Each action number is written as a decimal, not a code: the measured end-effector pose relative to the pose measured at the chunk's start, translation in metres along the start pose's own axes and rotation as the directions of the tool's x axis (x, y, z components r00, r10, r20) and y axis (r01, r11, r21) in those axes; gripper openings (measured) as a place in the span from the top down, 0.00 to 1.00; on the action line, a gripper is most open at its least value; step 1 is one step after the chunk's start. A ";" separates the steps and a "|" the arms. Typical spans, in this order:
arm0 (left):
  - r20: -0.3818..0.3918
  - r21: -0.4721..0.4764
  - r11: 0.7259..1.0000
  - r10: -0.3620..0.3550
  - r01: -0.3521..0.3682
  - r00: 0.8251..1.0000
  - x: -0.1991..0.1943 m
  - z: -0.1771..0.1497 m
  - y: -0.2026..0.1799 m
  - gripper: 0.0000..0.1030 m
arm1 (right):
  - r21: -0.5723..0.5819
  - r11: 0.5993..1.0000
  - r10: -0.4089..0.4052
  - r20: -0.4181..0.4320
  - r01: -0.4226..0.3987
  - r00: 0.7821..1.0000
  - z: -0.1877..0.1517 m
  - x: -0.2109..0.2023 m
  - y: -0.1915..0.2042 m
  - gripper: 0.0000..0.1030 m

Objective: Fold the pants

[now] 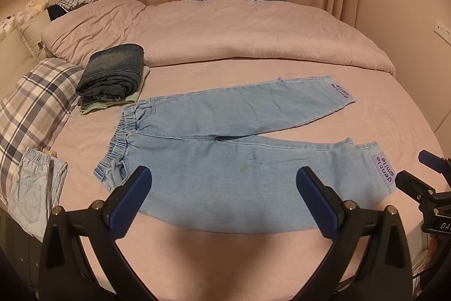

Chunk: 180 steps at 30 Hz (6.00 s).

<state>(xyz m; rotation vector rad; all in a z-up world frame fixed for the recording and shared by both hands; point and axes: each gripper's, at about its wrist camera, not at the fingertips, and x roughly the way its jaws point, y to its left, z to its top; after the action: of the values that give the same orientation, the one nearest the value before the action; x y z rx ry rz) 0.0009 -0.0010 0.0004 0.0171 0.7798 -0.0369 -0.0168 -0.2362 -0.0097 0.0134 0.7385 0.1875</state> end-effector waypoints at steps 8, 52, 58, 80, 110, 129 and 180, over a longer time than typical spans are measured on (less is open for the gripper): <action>-0.001 0.001 1.000 -0.002 0.002 1.000 0.000 -0.001 0.001 0.00 | 0.004 1.000 0.000 -0.003 0.000 1.000 -0.003 -0.004 0.002 0.00; -0.026 -0.808 0.586 -0.138 0.061 0.990 0.170 -0.084 0.241 0.65 | -0.524 0.798 0.228 -0.193 -0.297 0.954 -0.090 0.156 0.197 0.48; -0.008 -0.796 0.597 -0.171 0.097 0.985 0.160 -0.090 0.243 0.85 | -0.544 0.783 0.232 -0.192 -0.300 0.954 -0.086 0.158 0.207 0.90; 0.009 -0.551 0.834 0.039 -0.027 0.999 0.089 -0.079 0.219 0.30 | 0.139 0.977 0.174 -0.068 -0.163 0.982 -0.051 0.085 -0.034 0.36; -0.174 -0.335 0.942 -0.040 -0.021 0.984 0.165 -0.047 0.120 0.23 | 0.283 0.898 -0.297 -0.178 0.338 0.938 -0.075 0.076 -0.203 0.69; -0.160 -0.094 0.995 -0.046 0.031 0.986 0.177 -0.013 0.110 0.03 | -0.166 0.985 0.011 -0.191 -0.044 0.982 -0.013 0.127 -0.053 0.25; -0.408 0.118 0.987 -0.052 0.109 0.911 0.356 0.119 0.250 0.52 | -0.567 0.739 0.021 -0.519 -0.363 0.855 0.151 0.376 0.113 0.22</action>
<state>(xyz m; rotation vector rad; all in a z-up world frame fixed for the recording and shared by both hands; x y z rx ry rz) 0.3476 0.2357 -0.1652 0.1281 1.1929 -0.1705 0.3376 -0.0515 -0.1404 -0.6553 1.1449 0.6745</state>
